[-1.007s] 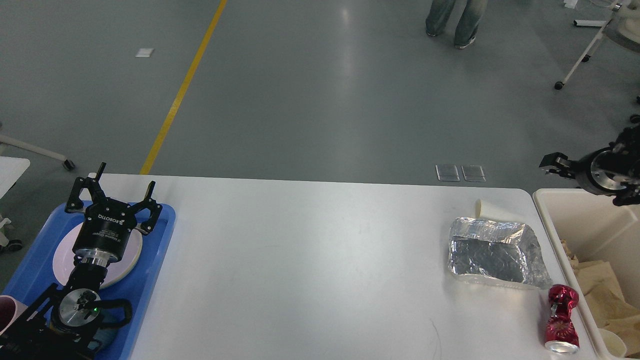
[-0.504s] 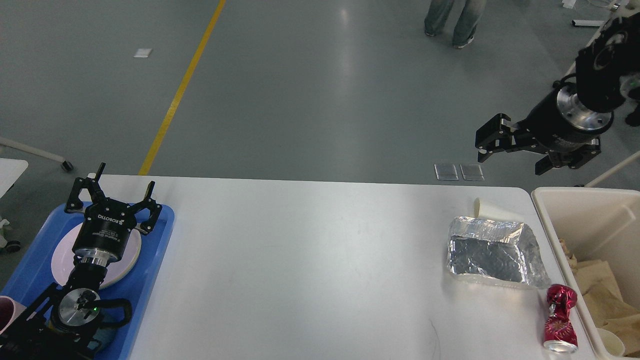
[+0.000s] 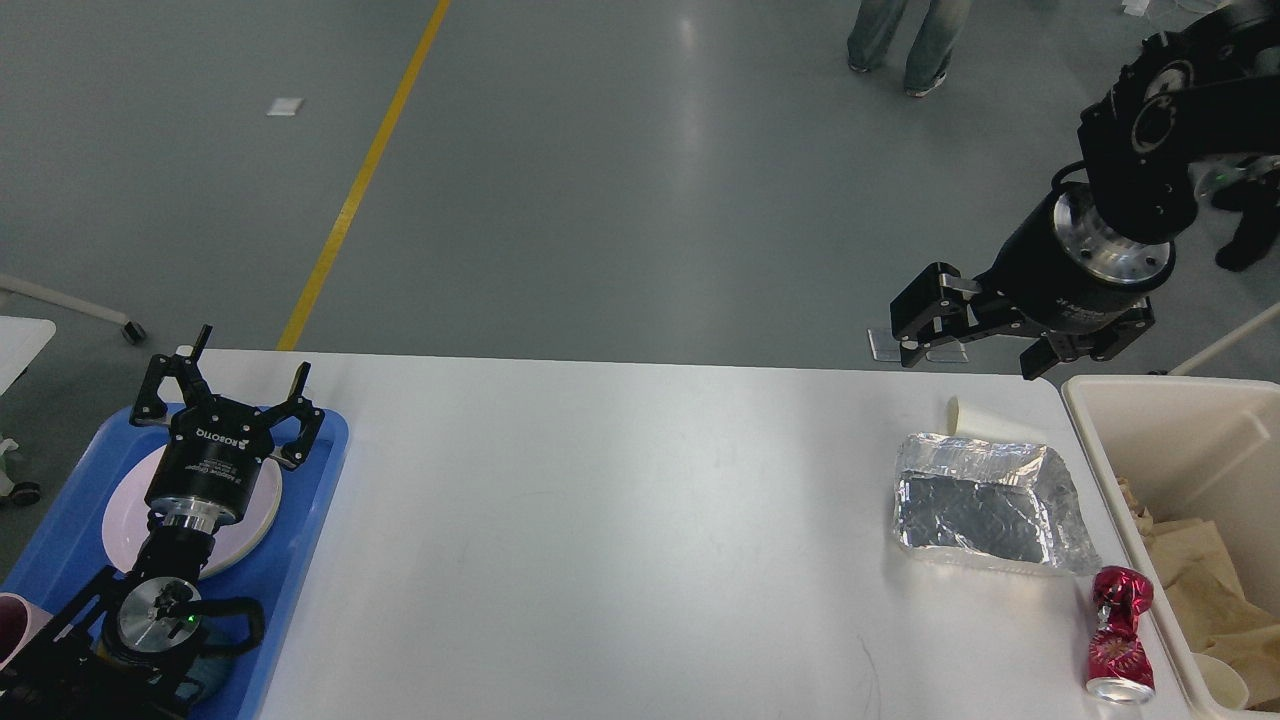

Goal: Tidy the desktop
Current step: 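Raise the right gripper out of the bin and over the foil package, then lower the right gripper and grasp the silver foil package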

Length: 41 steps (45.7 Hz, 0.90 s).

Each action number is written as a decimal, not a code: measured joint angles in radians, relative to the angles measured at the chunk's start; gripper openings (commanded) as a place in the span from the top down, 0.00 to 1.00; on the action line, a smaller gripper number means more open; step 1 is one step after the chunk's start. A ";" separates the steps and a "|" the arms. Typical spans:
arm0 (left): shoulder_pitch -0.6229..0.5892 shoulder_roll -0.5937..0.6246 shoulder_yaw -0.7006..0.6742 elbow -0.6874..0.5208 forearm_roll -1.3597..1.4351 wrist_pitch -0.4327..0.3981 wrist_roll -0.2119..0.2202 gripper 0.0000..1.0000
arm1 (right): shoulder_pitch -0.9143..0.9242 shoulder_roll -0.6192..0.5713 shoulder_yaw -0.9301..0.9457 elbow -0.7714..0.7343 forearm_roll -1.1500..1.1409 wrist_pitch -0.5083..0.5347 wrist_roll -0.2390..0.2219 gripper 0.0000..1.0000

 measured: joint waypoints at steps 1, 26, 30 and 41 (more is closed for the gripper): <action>0.000 0.000 0.000 0.000 0.000 0.000 0.000 0.04 | -0.003 0.002 0.000 0.000 0.000 0.000 0.000 0.00; 0.000 0.000 0.000 0.000 0.000 -0.001 0.000 0.04 | -0.283 0.126 0.005 -0.173 0.006 -0.207 0.000 0.00; 0.000 0.000 0.000 0.000 0.000 -0.001 0.000 0.04 | -0.373 0.164 0.006 -0.243 0.005 -0.232 0.000 0.00; 0.000 0.000 0.000 0.000 0.000 -0.001 0.000 0.04 | -0.689 0.223 0.006 -0.525 0.004 -0.300 0.000 0.00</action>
